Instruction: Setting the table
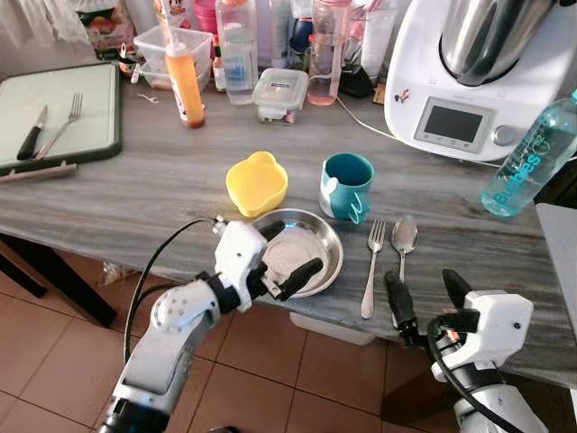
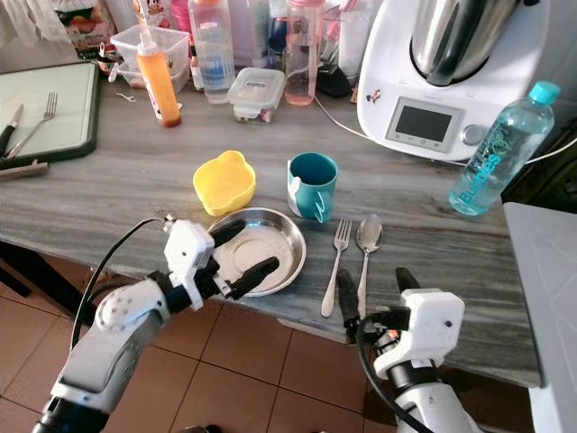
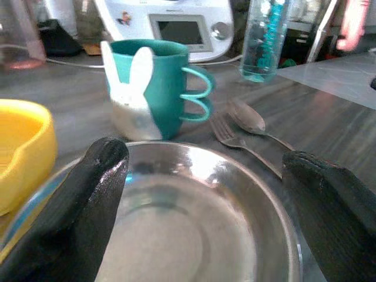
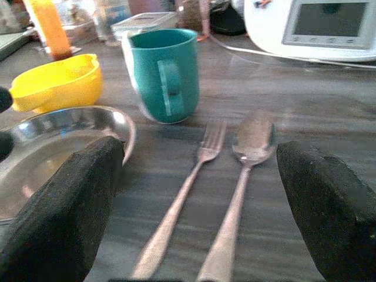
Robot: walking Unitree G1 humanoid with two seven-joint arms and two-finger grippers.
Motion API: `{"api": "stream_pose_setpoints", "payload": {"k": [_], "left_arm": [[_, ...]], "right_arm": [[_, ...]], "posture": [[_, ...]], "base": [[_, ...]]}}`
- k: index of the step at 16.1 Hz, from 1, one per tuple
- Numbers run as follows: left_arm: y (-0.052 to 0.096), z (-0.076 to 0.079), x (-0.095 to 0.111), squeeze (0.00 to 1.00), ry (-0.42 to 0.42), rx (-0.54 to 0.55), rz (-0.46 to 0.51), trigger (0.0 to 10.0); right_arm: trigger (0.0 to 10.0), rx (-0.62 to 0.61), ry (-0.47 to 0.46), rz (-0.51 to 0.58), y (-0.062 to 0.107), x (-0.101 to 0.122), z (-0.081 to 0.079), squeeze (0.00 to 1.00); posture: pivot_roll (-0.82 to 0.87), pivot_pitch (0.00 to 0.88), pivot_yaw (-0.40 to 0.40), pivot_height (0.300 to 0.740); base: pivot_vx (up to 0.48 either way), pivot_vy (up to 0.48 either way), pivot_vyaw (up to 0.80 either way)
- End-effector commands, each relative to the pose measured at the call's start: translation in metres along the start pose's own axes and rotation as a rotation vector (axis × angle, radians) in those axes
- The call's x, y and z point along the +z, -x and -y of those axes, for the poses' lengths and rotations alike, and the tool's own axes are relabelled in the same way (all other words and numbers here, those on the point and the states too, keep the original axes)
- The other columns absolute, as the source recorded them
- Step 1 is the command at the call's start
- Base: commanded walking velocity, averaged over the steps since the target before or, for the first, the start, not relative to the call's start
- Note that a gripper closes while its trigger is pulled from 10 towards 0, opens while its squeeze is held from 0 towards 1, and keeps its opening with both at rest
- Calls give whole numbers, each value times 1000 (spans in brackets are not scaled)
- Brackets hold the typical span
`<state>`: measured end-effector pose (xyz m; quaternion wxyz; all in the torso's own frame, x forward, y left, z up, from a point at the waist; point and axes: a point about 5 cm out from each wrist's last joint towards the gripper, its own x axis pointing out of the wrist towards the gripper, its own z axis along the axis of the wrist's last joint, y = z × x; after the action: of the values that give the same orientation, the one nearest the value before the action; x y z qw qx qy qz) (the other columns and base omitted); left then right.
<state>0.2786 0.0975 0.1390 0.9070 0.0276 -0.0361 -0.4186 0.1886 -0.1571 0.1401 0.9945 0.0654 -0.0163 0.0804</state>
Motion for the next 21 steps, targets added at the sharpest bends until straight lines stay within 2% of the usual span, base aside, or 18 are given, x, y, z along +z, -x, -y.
{"api": "stream_pose_setpoints", "payload": {"k": [1,3,6,7,9,10,11,15,21], "left_arm": [[7,-3,2,0,-17,32,-1,10000],[10,-6,3,0,-21,69,6,10000],[24,-18,4,0,-70,293,21,10000],[26,-18,4,0,-76,310,20,10000],[37,-24,11,0,-179,424,46,10000],[40,-30,15,0,-210,505,47,10000],[41,-32,11,0,-199,540,17,10000],[36,-30,3,0,-179,540,-22,10000],[30,-24,4,0,-191,491,-21,10000]], "right_arm": [[10000,12,4,-4,0,1,0,1000],[10000,17,1,-7,-2,1,1,1000],[10000,31,-8,-8,-7,-1,-2,1000],[10000,32,-9,-9,-7,-1,-3,1000],[10000,42,-14,-13,-10,-5,-8,1000],[10000,46,-10,-7,-12,-6,-10,1000],[10000,46,-6,-4,-13,-6,-11,1000],[10000,36,4,1,-16,-5,-9,1000],[10000,27,2,15,-19,-3,-11,1000]], "posture": [[85,126,-61,740],[96,129,-69,740],[122,129,-76,740],[122,129,-76,740],[139,127,-75,740],[141,124,-72,740],[143,119,-70,740],[130,106,-55,740],[126,99,-34,740]], "base": [[0,0,0],[0,0,0],[0,0,0],[0,0,0],[0,0,0],[0,0,0],[0,0,0],[0,0,0],[0,0,-732]]}}
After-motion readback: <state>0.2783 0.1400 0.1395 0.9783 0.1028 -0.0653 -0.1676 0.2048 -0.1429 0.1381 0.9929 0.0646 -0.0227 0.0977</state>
